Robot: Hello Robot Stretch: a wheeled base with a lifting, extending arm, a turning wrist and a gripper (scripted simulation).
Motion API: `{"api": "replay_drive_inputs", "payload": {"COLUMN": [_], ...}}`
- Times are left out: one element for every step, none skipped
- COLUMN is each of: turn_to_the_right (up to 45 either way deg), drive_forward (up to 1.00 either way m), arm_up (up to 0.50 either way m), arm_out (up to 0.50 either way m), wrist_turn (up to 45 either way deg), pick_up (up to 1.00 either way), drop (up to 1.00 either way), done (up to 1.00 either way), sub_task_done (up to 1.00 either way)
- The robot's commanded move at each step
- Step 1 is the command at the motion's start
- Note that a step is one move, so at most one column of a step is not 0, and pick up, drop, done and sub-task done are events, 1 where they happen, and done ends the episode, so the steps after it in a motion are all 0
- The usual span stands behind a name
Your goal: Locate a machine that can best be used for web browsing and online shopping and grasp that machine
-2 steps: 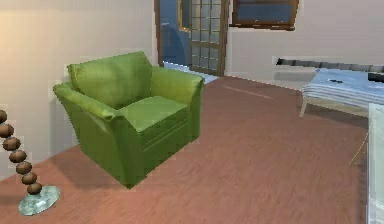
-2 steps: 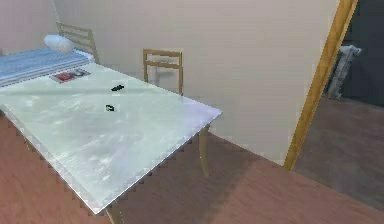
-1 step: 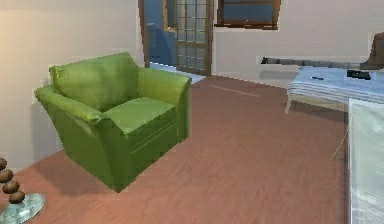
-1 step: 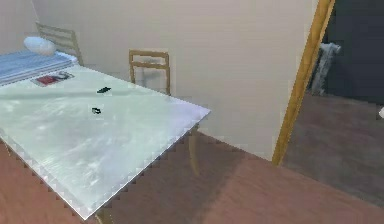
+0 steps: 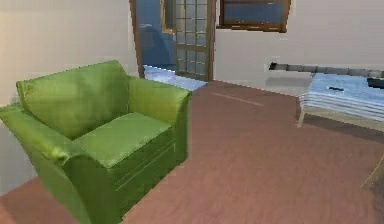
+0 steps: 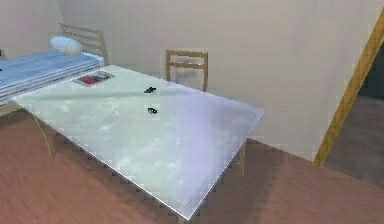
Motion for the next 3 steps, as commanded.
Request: {"api": "replay_drive_inputs", "payload": {"turn_to_the_right": [33.0, 0.0, 0.0], "drive_forward": [0.00, 1.00, 1.00], "arm_up": [0.00, 0.00, 0.00], "arm_out": [0.00, 0.00, 0.00], "wrist_turn": [0.0, 0.0, 0.0], "pick_up": [0.00, 0.00, 0.00], "drop": [0.00, 0.00, 0.00], "done": [0.00, 0.00, 0.00], "sub_task_done": [0.00, 0.00, 0.00]}}
